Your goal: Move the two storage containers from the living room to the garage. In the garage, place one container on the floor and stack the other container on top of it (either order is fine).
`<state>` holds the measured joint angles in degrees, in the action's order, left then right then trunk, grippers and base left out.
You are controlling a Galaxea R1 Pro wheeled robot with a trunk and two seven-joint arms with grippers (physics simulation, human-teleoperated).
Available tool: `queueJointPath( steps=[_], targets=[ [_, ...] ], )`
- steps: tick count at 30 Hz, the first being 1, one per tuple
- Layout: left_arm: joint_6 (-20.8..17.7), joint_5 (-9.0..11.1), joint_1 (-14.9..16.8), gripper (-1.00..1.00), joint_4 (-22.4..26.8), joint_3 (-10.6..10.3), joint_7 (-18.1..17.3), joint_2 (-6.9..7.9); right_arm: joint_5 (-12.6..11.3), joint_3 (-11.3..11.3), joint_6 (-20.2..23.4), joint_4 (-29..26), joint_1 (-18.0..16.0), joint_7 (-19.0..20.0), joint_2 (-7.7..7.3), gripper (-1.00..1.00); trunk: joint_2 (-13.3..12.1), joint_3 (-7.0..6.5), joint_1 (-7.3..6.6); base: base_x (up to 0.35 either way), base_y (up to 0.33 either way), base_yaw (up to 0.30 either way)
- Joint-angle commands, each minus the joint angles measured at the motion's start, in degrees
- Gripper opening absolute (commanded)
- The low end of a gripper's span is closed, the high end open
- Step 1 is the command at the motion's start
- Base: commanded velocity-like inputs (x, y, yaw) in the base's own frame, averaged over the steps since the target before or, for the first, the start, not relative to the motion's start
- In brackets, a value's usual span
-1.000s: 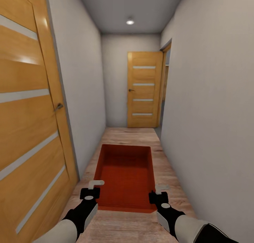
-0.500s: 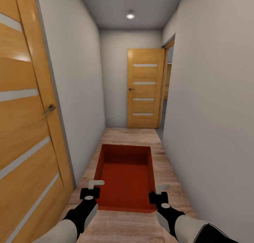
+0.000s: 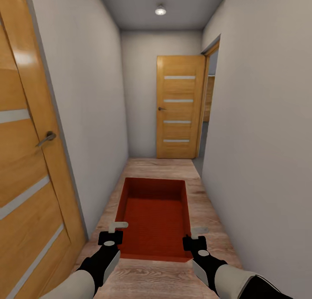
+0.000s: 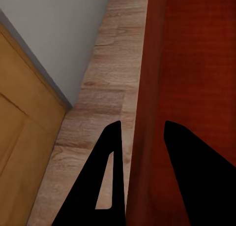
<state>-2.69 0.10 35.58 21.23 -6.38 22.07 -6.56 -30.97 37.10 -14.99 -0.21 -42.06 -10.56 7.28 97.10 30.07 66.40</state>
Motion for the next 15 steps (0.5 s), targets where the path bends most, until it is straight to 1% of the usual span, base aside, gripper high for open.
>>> queueJointPath(
  steps=[1,15],
  targets=[
    [-0.3,4.6,0.09,-1.0,0.39,0.84,0.43,-0.47,-1.28,0.07,-0.4,0.13,0.0,-2.62,0.01,-1.0,0.03,0.13,0.03,0.321,0.0,0.0],
    [-0.3,4.61,0.1,-1.0,0.39,0.84,0.43,-0.47,-1.28,0.07,-0.48,0.13,-0.03,-2.62,0.01,-1.0,0.03,0.22,0.03,0.321,0.0,0.0]
  ],
)
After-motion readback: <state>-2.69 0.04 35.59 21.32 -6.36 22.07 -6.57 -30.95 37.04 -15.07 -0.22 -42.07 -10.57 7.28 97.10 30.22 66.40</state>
